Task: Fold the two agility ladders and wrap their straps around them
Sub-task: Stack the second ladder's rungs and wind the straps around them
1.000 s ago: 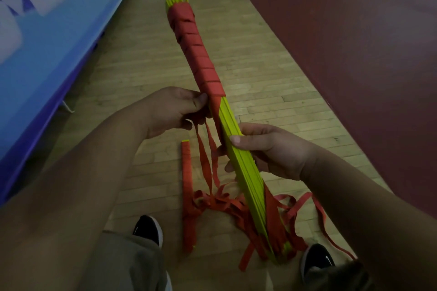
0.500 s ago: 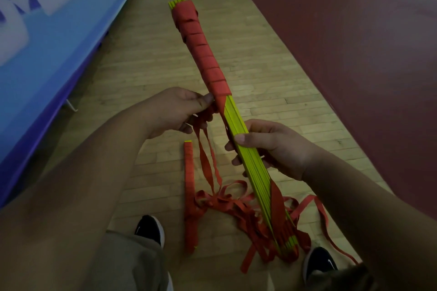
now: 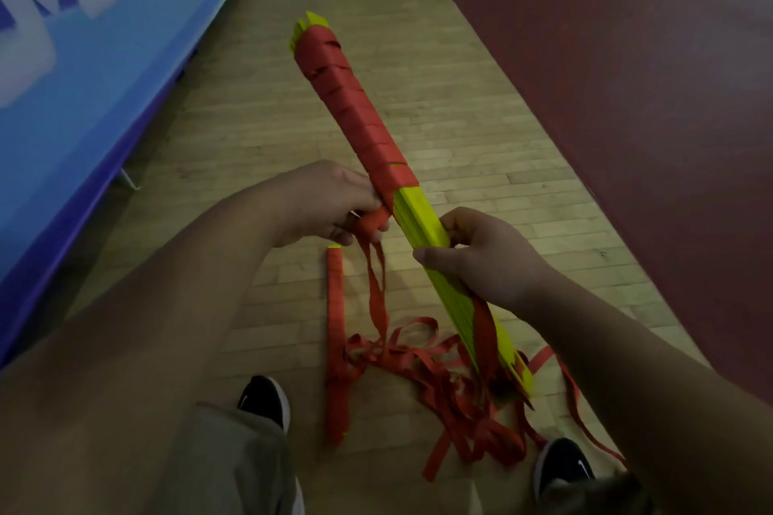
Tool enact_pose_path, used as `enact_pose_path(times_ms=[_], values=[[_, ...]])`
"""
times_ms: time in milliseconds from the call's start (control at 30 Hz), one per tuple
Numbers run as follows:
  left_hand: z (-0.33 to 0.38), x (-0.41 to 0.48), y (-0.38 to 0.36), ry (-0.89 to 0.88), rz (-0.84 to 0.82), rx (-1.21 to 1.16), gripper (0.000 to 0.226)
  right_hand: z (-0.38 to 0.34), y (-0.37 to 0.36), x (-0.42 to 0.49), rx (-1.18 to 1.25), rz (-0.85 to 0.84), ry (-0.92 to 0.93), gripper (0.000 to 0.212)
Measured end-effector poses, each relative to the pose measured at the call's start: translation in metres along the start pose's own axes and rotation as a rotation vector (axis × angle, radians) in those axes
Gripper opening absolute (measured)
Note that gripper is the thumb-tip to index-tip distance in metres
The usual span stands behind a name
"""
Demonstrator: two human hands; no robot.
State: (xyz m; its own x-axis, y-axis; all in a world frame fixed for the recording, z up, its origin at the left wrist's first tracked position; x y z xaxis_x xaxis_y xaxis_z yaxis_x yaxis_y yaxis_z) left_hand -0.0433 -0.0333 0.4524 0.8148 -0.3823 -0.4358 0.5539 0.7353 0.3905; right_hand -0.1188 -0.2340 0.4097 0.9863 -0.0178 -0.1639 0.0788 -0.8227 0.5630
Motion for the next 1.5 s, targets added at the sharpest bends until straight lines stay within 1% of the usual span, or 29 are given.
enact_pose_path(times_ms=[133,333,500,533,633,733,867,967,1033,1133,1200,1267,1333,1400,1433,1500], values=[[0.001,-0.001,-0.006,0.016,-0.025,0.025,0.025,-0.007,0.006,-0.002,-0.121,0.107,0.044,0.038],[-0.002,0.001,-0.009,0.046,-0.011,0.029,0.024,-0.008,0.007,-0.005,-0.284,0.159,0.064,0.046],[-0.004,0.004,-0.008,0.06,0.161,-0.103,0.021,-0.012,0.003,-0.003,-0.38,0.194,0.086,0.053],[-0.004,0.005,-0.009,0.059,0.193,-0.112,0.024,-0.014,0.003,-0.003,-0.388,0.199,0.098,0.054],[-0.005,0.006,-0.011,0.06,0.305,-0.059,0.042,-0.016,-0.002,-0.003,-0.39,0.19,0.126,0.053],[-0.003,0.005,-0.006,0.048,0.397,-0.015,0.052,-0.017,-0.007,-0.004,-0.382,0.156,0.142,0.052],[0.005,0.001,0.001,0.023,0.447,0.114,0.048,-0.015,-0.012,-0.004,-0.408,0.11,0.138,0.05],[0.006,0.0,0.0,0.006,0.474,0.137,0.05,-0.017,-0.016,-0.006,-0.398,0.091,0.119,0.048],[0.006,0.001,0.002,-0.006,0.5,0.131,0.053,-0.017,-0.016,-0.006,-0.356,0.084,0.11,0.049],[0.01,0.002,0.008,-0.039,0.509,0.118,0.054,-0.018,-0.011,-0.006,-0.215,0.063,0.078,0.056],[0.009,0.005,0.01,-0.044,0.461,0.099,0.051,-0.014,-0.011,-0.006,-0.084,-0.004,0.011,0.062],[0.004,0.009,0.012,-0.041,0.401,0.05,0.049,-0.005,-0.015,-0.006,0.069,-0.116,-0.083,0.063],[-0.001,0.012,0.014,-0.035,0.36,-0.012,0.051,0.0,-0.021,-0.01,0.208,-0.277,-0.148,0.05],[-0.003,0.014,0.016,-0.046,0.329,-0.075,0.052,-0.005,-0.027,-0.017,0.366,-0.427,-0.162,0.035],[-0.002,0.014,0.017,-0.058,0.31,-0.108,0.052,-0.009,-0.028,-0.02,0.438,-0.473,-0.165,0.031],[-0.001,0.014,0.018,-0.081,0.263,-0.159,0.051,-0.016,-0.028,-0.023,0.538,-0.506,-0.16,0.029]])
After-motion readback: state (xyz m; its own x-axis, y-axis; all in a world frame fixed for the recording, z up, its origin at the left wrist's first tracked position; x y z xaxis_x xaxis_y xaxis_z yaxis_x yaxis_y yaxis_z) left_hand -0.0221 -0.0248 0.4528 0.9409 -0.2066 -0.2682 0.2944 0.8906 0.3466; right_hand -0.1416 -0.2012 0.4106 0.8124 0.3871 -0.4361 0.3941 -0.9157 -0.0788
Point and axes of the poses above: each hand's wrist, its own x-axis towards the middle knuckle, its own y-axis out of the back of the hand, z = x × y, the point moved 8 cm from there along x, towards the middle knuckle, and after that the axes turned 3 degrees about y, right-handed, at the moved point
